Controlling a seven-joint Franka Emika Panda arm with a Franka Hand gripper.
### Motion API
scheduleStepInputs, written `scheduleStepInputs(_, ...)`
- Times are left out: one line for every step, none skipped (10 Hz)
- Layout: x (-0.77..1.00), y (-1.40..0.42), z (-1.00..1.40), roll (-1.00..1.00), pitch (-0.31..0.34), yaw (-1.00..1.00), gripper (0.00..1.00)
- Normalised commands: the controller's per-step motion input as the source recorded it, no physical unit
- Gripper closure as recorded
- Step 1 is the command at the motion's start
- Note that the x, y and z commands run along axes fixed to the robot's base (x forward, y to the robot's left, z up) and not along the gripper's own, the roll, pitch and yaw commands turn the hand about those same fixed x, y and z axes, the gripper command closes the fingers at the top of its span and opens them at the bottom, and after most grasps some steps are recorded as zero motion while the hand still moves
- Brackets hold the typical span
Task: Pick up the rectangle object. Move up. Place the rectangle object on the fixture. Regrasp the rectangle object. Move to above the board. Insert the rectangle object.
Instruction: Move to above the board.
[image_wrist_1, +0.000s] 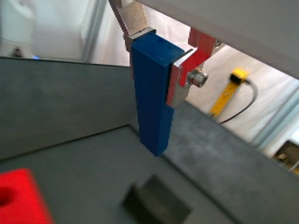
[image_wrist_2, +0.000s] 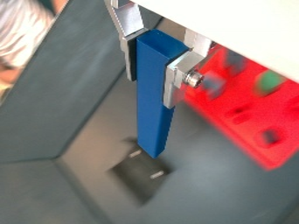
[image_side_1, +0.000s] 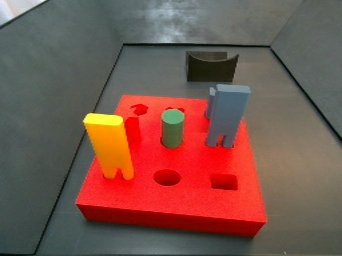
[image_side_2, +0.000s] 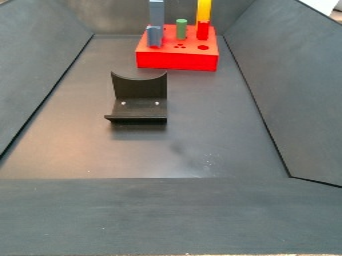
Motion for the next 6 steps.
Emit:
scheduleStepInputs(-0.95, -1.0, 0.14, -1.0, 0.074, -0.07, 1.0)
scheduleStepInputs(-0.76, -0.76, 0.11, -1.0, 0.069, -0.06, 1.0)
scheduleStepInputs(-0.41, -0.34, 0.04, -1.0, 0.068, -0.05, 1.0)
scheduleStepInputs(-0.27, -0.22, 0.02, -1.0, 0.072, -0.05, 1.0)
scheduleStepInputs(-0.14, -0.11, 0.02, -1.0, 0.062, -0.04, 1.0)
scheduleStepInputs(-0.1, -0.06, 0.0, -0.84, 0.038, -0.03, 1.0)
